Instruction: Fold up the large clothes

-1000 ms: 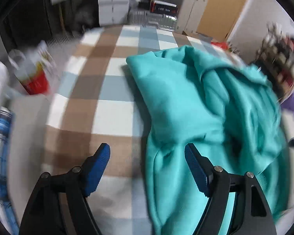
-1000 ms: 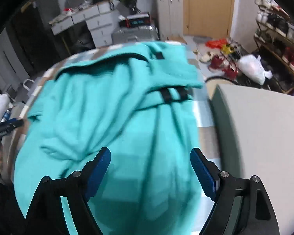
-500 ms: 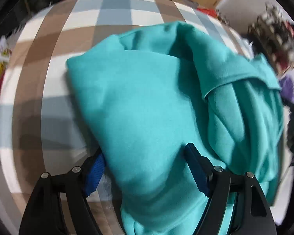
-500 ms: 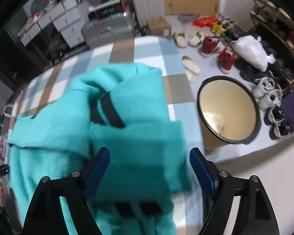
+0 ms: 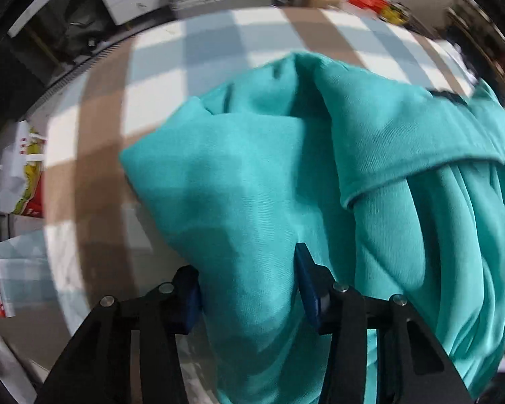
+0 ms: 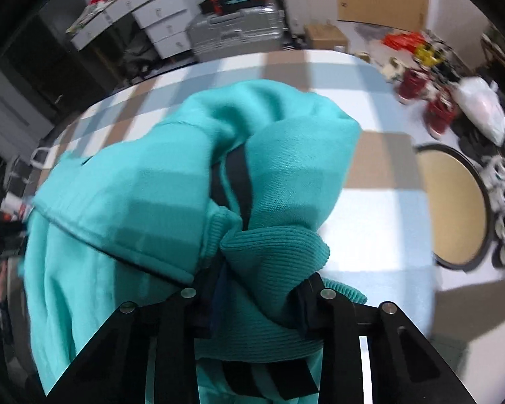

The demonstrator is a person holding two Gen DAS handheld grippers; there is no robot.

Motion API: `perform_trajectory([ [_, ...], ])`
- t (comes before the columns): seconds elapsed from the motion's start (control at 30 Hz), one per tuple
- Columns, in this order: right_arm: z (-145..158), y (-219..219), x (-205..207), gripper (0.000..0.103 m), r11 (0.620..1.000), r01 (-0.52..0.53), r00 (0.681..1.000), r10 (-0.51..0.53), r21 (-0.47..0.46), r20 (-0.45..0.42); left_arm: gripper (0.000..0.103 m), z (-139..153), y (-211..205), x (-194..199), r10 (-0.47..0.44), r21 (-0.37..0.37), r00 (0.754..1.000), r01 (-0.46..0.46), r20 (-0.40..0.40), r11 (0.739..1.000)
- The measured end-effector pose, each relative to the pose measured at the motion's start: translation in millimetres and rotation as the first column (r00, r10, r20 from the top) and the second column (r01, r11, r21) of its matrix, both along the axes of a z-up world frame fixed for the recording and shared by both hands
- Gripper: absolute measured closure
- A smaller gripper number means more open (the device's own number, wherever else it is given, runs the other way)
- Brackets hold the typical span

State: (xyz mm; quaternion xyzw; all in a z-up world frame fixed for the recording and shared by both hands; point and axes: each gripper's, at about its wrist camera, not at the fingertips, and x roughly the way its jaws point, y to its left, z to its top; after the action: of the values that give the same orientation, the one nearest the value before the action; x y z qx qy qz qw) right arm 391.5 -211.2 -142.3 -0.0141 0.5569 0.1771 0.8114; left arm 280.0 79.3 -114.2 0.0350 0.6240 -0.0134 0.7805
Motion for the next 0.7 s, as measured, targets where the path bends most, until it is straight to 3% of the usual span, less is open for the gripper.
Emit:
perform_trajectory([
  [0.1, -4.5, 12.7, 14.5, 0.073, 0.999, 0.019, 0.998, -0.018, -0.028, 0.053, 0.06, -0.1, 3.7, 9.1, -0.021, 0.022, 0.999, 0.02, 0.033, 1.0],
  [0.23, -9.1, -0.4, 36.1, 0.073, 0.993, 0.117, 0.989, -0.119, 0.023, 0.087, 0.058, -3.2, 5.5, 6.1, -0.011, 0.055, 0.994, 0.005, 0.105, 0.998],
  [0.43, 18.0, 1.5, 12.3, 0.066, 0.995, 0.092, 0.983, -0.085, -0.038, 0.165, 0.057, 32.6, 3.1, -30.8, 0.007, 0.094, 0.98, -0.026, 0.2, 0.995],
  [0.53, 51.7, -4.2, -21.7, 0.051, 0.998, 0.061, 0.972, -0.062, 0.012, 0.228, 0.055, 53.6, 5.4, -55.3, 0.026, 0.066, 0.963, -0.045, 0.27, 0.997],
  [0.6, 65.4, -3.0, -39.9, 0.03, 0.996, 0.033, 0.969, -0.052, 0.08, 0.241, 0.043, 61.5, -1.5, -64.8, 0.038, 0.017, 0.954, -0.046, 0.298, 0.999],
  [0.63, 70.2, 3.8, -52.7, 0.029, 0.993, 0.009, 0.972, -0.037, 0.118, 0.232, 0.036, 62.8, -7.6, -65.2, 0.023, -0.018, 0.95, -0.018, 0.313, 1.0],
  [0.7, 69.0, 25.5, -65.6, 0.029, 0.991, -0.045, 0.978, 0.018, 0.125, 0.208, 0.033, 65.9, -33.4, -77.4, -0.048, -0.039, 0.939, 0.065, 0.34, 0.997],
])
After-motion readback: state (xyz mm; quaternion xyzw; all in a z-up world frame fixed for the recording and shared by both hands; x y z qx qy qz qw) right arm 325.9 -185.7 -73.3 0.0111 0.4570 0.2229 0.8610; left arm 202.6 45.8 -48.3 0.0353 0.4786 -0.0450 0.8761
